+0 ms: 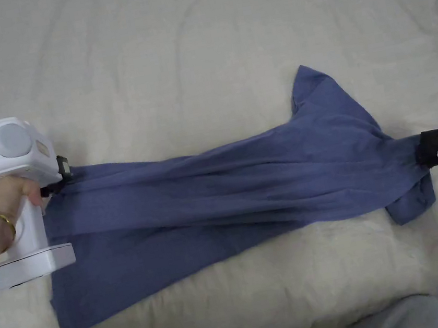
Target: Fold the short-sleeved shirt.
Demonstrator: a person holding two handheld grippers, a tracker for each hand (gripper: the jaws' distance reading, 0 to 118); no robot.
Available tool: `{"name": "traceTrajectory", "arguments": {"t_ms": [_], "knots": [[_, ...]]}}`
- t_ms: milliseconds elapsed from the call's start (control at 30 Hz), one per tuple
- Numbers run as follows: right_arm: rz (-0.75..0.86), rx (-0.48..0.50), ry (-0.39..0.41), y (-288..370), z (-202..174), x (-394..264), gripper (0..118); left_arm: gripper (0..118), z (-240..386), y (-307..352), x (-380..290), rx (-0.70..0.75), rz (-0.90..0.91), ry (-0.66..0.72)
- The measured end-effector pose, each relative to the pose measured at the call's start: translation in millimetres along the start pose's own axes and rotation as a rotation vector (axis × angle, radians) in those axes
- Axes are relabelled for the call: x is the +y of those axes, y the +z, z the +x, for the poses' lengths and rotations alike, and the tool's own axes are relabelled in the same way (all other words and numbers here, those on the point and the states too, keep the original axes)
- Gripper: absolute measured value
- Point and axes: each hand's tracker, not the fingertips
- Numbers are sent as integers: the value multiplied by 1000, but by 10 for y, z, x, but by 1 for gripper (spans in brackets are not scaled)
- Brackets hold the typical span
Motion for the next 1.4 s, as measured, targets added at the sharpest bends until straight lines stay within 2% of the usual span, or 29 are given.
{"name": "traceTrajectory", "arguments": {"t_ms": [100,267,367,433,500,700,900,1100,1167,1400], "knots": [[6,0,-1,17,-13,-2,6,0,20,20,-8,17,7,-34],[41,26,-12,203,-18,83,6,0,-91,392,109,-54,66,38],[77,81,-17,478,-21,207,6,0,-210,795,283,-127,140,99],[120,156,-58,731,-21,326,6,0,-257,1133,408,-123,226,83],[182,189,-69,1034,-30,466,6,0,-313,1473,533,-109,314,78],[396,203,36,2064,-105,864,6,0,-585,2610,710,-94,554,154],[560,206,72,2982,-178,1139,6,0,-872,3589,796,-94,761,230],[717,154,166,3726,-457,1490,6,0,-877,4388,1001,17,914,152],[727,131,194,3862,-564,1627,5,0,-867,4562,1109,36,930,158],[692,128,177,3763,-896,2277,6,0,-665,4664,1622,198,966,146]]}}
